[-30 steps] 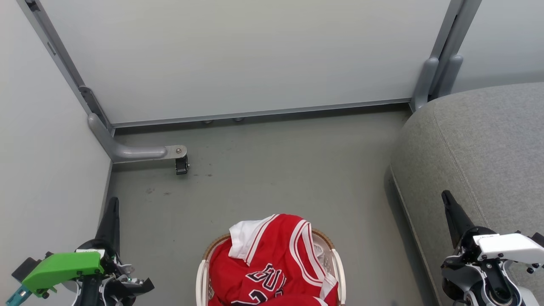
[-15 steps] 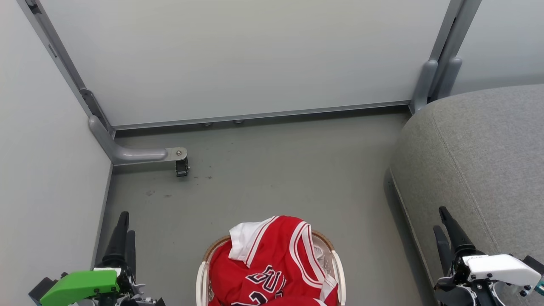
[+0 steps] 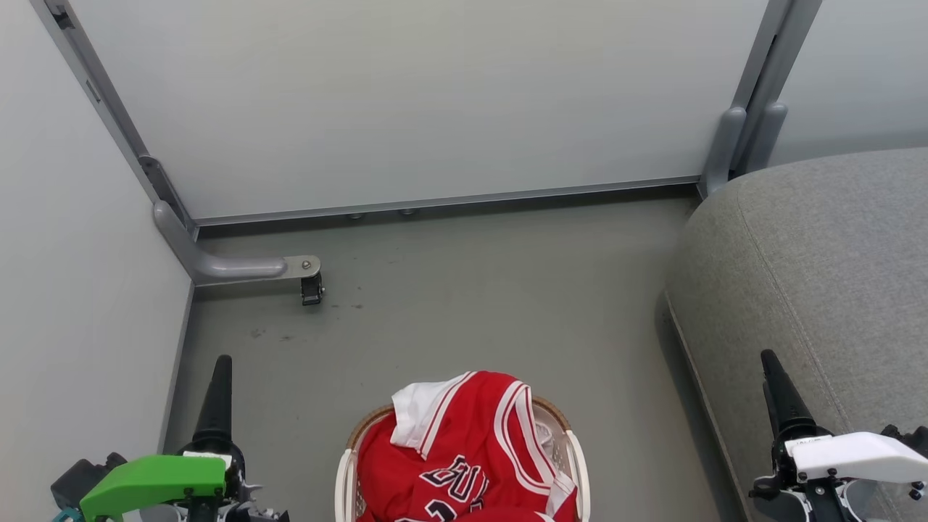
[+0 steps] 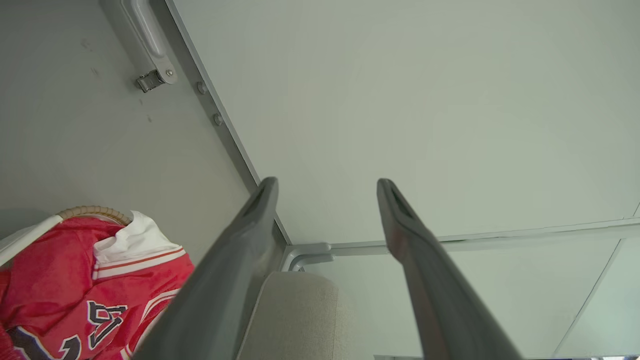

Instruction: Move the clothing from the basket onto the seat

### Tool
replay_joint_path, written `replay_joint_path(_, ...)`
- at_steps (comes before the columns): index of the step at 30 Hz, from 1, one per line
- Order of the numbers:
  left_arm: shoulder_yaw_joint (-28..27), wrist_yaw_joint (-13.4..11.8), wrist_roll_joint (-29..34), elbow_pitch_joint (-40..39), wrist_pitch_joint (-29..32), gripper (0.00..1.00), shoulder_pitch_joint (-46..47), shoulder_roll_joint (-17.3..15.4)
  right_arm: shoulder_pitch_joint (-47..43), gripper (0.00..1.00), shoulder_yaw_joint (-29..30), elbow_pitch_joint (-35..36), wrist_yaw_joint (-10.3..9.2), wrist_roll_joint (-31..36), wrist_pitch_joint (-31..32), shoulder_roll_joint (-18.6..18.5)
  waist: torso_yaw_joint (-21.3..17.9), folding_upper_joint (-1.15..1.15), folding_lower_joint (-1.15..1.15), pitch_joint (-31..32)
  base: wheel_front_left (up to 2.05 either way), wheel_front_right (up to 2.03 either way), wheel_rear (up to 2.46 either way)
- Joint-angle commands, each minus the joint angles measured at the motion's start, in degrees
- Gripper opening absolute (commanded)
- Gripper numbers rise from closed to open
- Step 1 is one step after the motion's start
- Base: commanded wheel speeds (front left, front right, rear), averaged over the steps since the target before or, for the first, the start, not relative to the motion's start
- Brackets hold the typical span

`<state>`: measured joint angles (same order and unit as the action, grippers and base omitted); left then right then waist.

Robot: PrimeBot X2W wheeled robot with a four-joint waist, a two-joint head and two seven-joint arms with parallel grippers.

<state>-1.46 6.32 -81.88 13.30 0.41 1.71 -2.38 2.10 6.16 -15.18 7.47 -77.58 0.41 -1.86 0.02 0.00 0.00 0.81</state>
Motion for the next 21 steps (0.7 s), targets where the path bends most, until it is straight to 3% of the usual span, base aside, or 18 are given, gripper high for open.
replay_joint_path(1,0.54,-0.46,2.28,-1.32,-0.71,1.00,0.04,-0.27,0.07,1.00,0.21,1.44,0.02,2.51,-0.67,-0.54,0.01,0.00,0.00,0.03,0.00,0.00,0.00)
replay_joint_path(21,4.08,-2.37,26.06,-3.89,-4.87,1.00,-1.05,-0.39,-1.81,1.00,-0.51,4.26,0.02,23.87,-4.88,-0.72,-0.18,0.00,0.00,0.35,0.00,0.00,0.00)
